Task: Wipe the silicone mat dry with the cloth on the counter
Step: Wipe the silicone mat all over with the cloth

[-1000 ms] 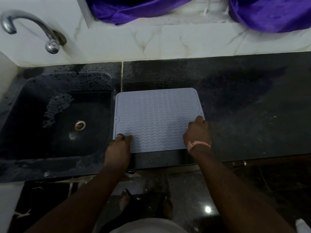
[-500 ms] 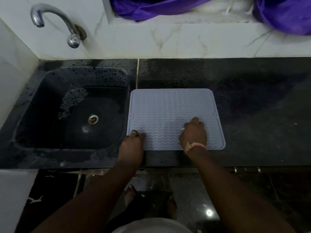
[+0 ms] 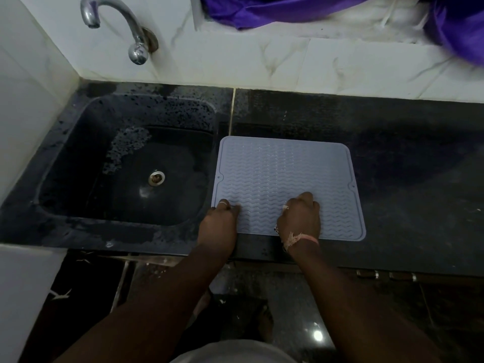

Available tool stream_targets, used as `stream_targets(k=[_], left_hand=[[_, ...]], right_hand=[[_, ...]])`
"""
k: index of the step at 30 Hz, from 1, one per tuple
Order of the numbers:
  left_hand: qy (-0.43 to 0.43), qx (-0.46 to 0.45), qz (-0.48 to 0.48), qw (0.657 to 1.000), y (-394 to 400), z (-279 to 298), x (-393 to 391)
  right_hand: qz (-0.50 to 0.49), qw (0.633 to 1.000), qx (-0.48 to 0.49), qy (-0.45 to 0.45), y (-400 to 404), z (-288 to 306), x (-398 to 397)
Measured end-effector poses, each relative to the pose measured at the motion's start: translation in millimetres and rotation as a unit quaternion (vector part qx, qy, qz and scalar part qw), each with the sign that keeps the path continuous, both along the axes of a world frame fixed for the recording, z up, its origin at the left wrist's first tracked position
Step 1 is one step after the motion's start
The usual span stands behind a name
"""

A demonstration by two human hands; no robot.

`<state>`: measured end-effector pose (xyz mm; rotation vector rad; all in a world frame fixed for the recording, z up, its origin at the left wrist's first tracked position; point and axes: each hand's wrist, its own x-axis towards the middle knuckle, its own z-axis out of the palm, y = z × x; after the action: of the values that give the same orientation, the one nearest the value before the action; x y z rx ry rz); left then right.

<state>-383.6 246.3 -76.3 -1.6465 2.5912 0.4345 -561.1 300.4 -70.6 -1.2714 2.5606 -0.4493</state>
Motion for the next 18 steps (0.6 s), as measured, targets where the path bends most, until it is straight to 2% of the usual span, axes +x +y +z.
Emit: stream_targets(k=[5, 8, 12, 18], left_hand=[[-0.02, -0.027, -0.005, 0.999, 6.3, 1.8, 1.7], [-0.035, -0.063, 0.036, 0.997, 7.2, -1.8, 2.7], [0.056, 0.008, 0.082, 0.995, -5.0, -4.5, 12.6], [0.12, -0.011, 0.044, 0.992, -17.0, -3.0, 32.7]], right_hand=[[0.018, 1.0, -0.001, -0.008, -5.1, -0.3, 12.9], [0.036, 0.999, 0.003, -0.009, -9.5, 0.0, 22.5], [0.051, 0.999, 0.009, -0.017, -15.7, 0.5, 30.6], [0.08, 0.996, 0.014, -0.021, -28.6, 0.9, 50.8]])
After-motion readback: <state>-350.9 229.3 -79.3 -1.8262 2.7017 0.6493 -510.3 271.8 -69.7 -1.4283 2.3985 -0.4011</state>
